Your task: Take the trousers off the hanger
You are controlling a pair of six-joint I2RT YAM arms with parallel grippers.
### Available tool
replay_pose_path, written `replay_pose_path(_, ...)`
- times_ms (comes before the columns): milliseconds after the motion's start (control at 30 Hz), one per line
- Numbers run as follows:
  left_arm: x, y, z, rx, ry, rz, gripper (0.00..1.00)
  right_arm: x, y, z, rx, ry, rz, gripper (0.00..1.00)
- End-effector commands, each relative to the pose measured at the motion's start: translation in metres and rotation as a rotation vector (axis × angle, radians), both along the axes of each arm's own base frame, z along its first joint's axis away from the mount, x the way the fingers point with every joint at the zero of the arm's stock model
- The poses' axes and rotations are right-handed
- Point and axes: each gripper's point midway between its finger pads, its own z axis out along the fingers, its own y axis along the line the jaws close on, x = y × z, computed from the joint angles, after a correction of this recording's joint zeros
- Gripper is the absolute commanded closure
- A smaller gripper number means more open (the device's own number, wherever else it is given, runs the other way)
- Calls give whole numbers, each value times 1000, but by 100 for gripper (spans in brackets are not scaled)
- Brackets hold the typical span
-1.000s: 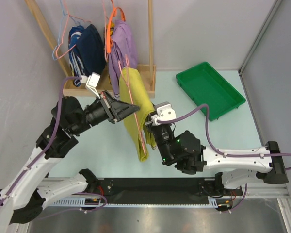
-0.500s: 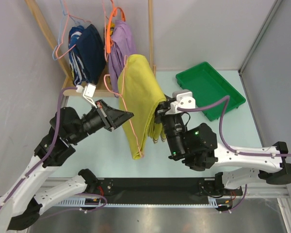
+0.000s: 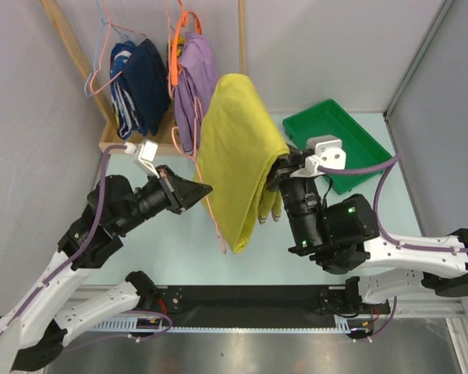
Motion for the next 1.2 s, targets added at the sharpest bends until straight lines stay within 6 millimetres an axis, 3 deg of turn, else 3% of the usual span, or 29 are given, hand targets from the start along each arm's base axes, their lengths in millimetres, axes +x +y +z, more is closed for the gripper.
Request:
replay_pose_path(0, 2, 8, -14, 60, -29, 23, 100, -2, -57, 69, 222, -62, 11, 100)
replay_pose_path(167, 6, 12, -37, 109, -11, 47, 100, 1, -76, 77, 239, -62, -4, 100)
replay_pose_path(333, 5, 12, -45, 126, -4, 42, 100, 6, -90, 72, 207, -55, -43, 100)
replay_pose_path(433, 3, 14, -43, 126, -12, 37, 100, 18, -109, 63, 171, -46, -123, 100)
replay_pose_path(567, -5, 13, -40, 111, -18, 3, 100, 42, -147, 44, 118, -26, -292, 100)
replay_pose_path(667, -13, 11, -35, 91, -25, -32, 100, 66, -156, 23, 71, 11, -346, 100)
replay_pose_path(700, -16, 10, -34, 85, -28, -48, 100, 83, -175, 15, 55, 26, -429, 100)
replay_pose_path(767, -18, 10, -31, 77, -38, -57, 100, 105, -183, -2, 37, 61, -446, 100)
replay_pose_path(800, -19, 9, -30, 74, -40, -66, 100, 120, -208, -10, 23, 75, -533, 100)
replay_pose_path(867, -20, 8, -30, 75, -45, -77, 100, 137, -220, -23, 17, 103, -564, 100)
replay_pose_path(1000, -23, 5, -35, 85, -38, -102, 100, 160, -270, -44, 11, 140, -708, 100)
replay_pose_path(1033, -25, 4, -37, 84, -32, -116, 100, 164, -292, -49, 13, 152, -772, 100)
replay_pose_path(1167, -28, 2, -43, 78, -29, -136, 100, 182, -335, -66, -16, 189, -868, 100)
